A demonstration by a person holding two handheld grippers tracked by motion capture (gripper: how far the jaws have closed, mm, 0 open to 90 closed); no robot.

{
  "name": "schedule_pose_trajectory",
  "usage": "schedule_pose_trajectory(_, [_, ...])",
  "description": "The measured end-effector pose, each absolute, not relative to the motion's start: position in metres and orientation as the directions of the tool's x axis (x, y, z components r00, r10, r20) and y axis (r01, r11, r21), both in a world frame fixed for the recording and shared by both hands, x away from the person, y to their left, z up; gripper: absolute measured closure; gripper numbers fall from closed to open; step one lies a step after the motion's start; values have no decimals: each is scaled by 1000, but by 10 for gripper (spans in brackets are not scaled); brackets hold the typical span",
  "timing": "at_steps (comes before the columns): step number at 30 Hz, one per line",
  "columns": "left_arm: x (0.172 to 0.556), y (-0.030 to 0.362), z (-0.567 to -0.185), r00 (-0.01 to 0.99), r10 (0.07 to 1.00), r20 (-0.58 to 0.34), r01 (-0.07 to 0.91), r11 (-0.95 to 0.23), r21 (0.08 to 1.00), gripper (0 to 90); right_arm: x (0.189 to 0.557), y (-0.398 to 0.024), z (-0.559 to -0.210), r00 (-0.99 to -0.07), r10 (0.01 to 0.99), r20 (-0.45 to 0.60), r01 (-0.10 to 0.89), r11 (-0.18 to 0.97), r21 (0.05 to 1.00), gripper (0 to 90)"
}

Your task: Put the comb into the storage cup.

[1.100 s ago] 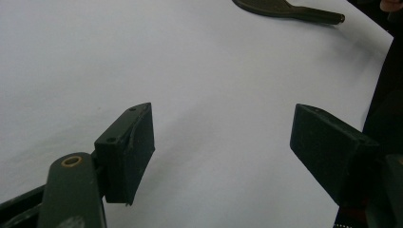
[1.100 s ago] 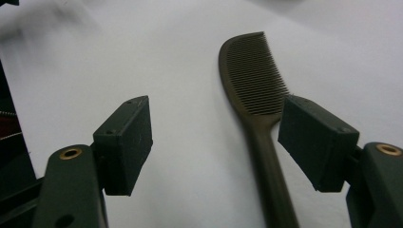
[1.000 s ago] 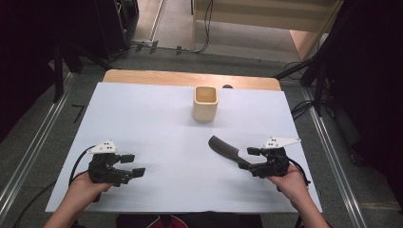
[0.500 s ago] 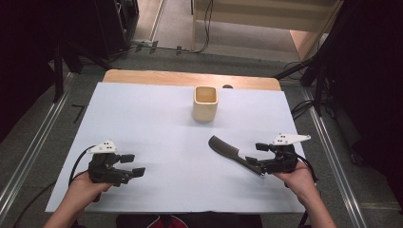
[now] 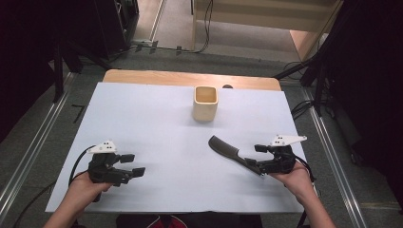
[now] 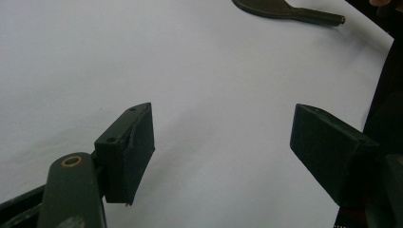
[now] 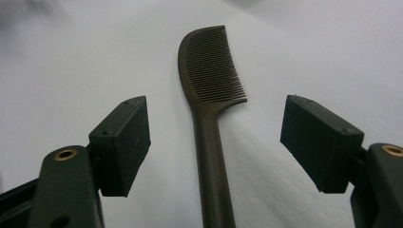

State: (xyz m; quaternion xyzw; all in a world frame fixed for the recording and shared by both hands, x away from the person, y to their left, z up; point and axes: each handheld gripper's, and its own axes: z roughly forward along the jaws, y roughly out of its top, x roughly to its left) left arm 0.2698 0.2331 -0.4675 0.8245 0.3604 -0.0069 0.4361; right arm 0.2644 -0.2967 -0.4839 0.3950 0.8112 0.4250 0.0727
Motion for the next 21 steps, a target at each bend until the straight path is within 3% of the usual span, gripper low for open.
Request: schedule_pose_trajectory(21, [272,235,-466,735,594,-328,598,-339,726,240,262,-297,-508,-647,732,214,616,337,712,245])
